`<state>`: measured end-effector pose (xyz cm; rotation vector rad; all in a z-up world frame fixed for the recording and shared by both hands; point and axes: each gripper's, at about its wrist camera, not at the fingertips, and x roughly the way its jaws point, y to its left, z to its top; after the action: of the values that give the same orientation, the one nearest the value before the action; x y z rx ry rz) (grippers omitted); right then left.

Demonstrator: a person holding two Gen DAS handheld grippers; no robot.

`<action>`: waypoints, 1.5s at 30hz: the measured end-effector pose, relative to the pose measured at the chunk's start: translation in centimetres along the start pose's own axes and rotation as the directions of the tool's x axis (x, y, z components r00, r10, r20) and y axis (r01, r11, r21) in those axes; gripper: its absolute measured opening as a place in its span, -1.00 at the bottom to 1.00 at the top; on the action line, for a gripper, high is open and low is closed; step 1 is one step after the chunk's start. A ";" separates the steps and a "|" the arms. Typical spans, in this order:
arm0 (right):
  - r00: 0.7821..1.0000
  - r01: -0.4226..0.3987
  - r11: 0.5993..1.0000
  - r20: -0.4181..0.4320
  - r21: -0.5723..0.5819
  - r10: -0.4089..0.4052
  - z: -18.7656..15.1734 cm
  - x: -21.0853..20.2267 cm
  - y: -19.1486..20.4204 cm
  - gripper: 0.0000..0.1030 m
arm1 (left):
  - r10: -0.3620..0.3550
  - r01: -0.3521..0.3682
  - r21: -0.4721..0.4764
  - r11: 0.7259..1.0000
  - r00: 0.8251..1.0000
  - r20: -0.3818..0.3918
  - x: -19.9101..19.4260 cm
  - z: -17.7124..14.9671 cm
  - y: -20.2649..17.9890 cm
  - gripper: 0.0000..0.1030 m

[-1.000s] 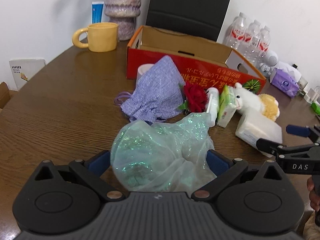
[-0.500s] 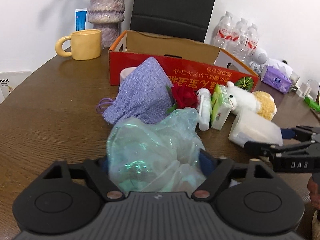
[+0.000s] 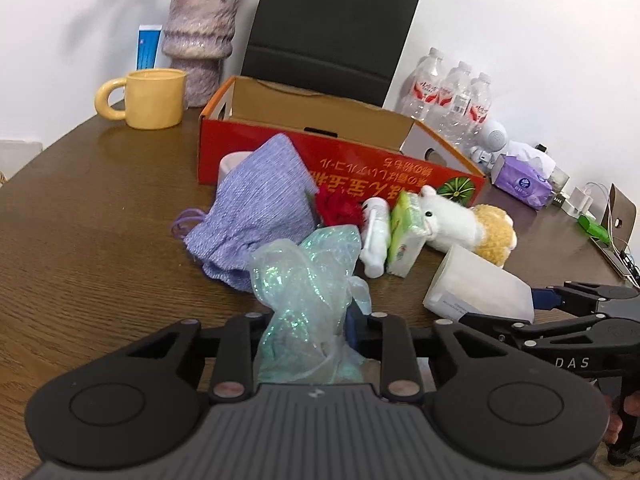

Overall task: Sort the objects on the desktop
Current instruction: 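Grasp the iridescent plastic bag with the left tool while the right tool grasps the white plastic box, then lift the bag with the left tool while the right tool lifts the white box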

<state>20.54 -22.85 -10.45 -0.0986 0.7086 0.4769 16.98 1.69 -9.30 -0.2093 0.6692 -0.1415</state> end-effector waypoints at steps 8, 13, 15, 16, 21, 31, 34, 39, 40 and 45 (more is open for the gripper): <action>0.999 0.011 1.000 0.047 0.017 -0.012 -0.4 -2.0 0.9 0.50 | -0.012 0.011 0.012 1.000 1.000 0.024 -1.7 0.1 -1.0 -0.48; 0.997 0.008 0.999 0.073 0.038 -0.010 -1.0 -3.4 1.4 0.50 | -0.007 0.006 0.013 1.000 0.999 0.037 -3.1 0.1 -1.2 -0.48; 0.996 0.007 0.999 0.090 0.036 -0.010 -1.1 -4.1 1.7 0.50 | -0.007 0.006 0.013 1.000 0.999 0.046 -3.8 0.1 -1.3 -0.48; 0.995 0.007 0.999 0.098 0.035 -0.010 -1.1 -4.4 1.9 0.50 | -0.006 0.005 0.015 1.000 0.999 0.053 -4.2 0.1 -1.5 -0.48; 0.991 0.015 0.999 0.130 0.042 -0.020 -1.3 -6.1 2.5 0.50 | -0.009 0.007 0.024 1.000 0.996 0.086 -5.9 0.1 -2.0 -0.48; 0.982 0.038 0.999 0.186 0.036 -0.044 -1.4 -9.6 3.7 0.50 | -0.027 0.022 0.034 0.999 0.989 0.142 -9.0 0.1 -2.6 -0.48; 0.980 0.041 0.998 0.192 0.040 -0.048 -1.4 -10.4 4.1 0.50 | -0.034 0.030 0.027 0.999 0.988 0.150 -9.7 0.1 -2.6 -0.48; 0.976 0.042 0.998 0.214 0.035 -0.049 -1.5 -12.0 5.0 0.50 | -0.042 0.038 0.024 0.999 0.985 0.169 -11.2 -0.1 -2.5 -0.48; 0.975 0.043 0.999 0.218 0.034 -0.049 -1.5 -12.3 5.2 0.50 | -0.043 0.039 0.024 0.999 0.984 0.174 -11.6 -0.1 -2.5 -0.48; 0.970 0.047 0.998 0.237 0.030 -0.053 -1.7 -13.7 6.0 0.50 | -0.052 0.047 0.029 0.998 0.979 0.199 -13.2 -0.3 -2.6 -0.48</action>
<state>7.83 -23.27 -2.43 -0.0352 0.4756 0.4232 6.35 1.73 -1.02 -0.2136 0.4627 -0.1736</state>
